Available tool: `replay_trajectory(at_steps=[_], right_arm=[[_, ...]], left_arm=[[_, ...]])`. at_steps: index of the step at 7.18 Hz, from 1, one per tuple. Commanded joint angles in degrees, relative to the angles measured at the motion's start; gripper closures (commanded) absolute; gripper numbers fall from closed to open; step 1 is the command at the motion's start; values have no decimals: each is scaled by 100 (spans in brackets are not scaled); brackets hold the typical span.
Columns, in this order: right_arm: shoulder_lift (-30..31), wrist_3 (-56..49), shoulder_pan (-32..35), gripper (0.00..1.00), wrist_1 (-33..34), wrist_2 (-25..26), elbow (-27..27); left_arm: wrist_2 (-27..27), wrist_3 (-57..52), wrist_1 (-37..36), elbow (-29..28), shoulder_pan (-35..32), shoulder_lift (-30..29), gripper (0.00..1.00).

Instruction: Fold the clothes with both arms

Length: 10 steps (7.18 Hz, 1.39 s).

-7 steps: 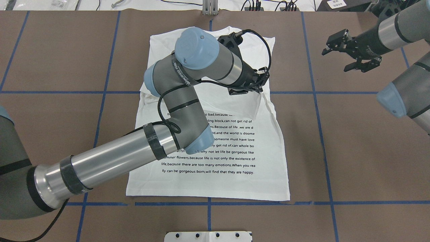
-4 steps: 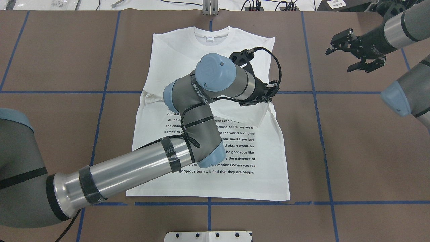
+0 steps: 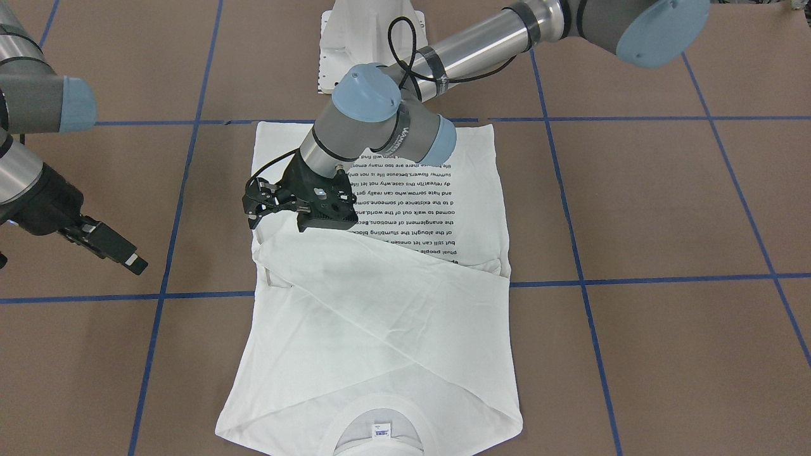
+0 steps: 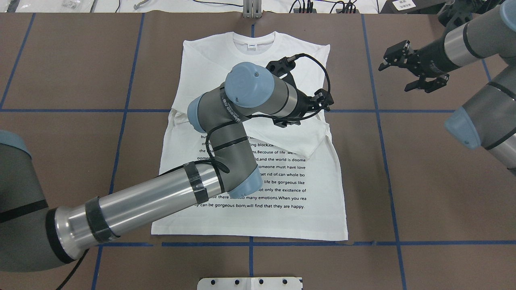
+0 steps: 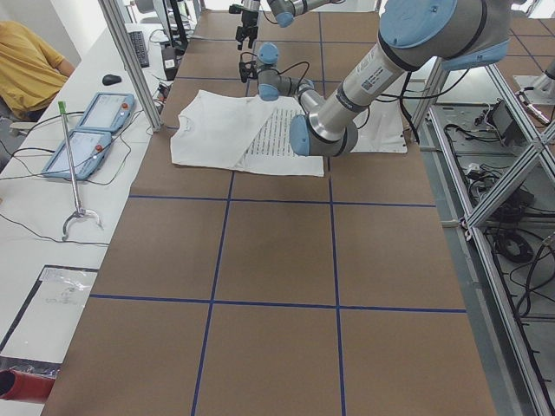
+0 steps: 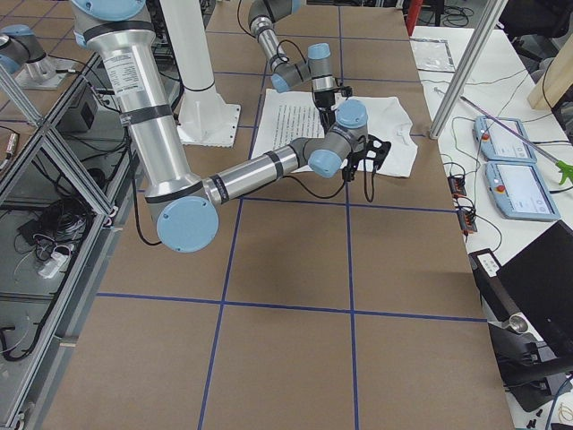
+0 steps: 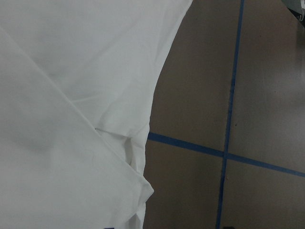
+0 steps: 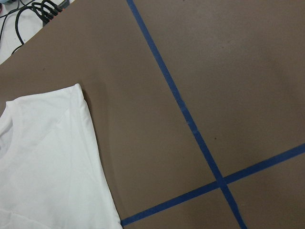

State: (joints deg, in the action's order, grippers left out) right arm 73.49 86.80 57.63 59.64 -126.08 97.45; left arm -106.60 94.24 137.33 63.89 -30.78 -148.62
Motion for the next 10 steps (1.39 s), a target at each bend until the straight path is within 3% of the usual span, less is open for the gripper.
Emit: replay_trajectory(at_steps=[1, 2, 3, 4, 5, 6, 10], right_arm=[[557, 912, -1256, 0, 56, 1026, 981], [874, 1552, -2090, 0, 292, 1590, 1569], [1034, 1863, -3073, 1, 912, 2552, 2028], [1053, 2275, -3744, 1, 1440, 3058, 2345], [1096, 2723, -4177, 1, 1567, 3307, 2349], [1114, 3067, -4729, 2, 1847, 3875, 2349], [1158, 3475, -5113, 12, 2087, 3986, 2270]], left_arm=[[-89, -822, -606, 1731, -243, 1555, 13], [-89, -1594, -1177, 2646, -392, 2295, 15], [-89, -2211, -1496, 3177, -489, 2798, 15], [-107, -2339, -1542, 3513, -551, 3247, 15], [-194, -2349, -1499, 3612, -604, 3573, 7], [-291, -2340, -1499, 3787, -613, 3716, 0], [-318, -2261, -1481, 3850, -622, 3936, 0]])
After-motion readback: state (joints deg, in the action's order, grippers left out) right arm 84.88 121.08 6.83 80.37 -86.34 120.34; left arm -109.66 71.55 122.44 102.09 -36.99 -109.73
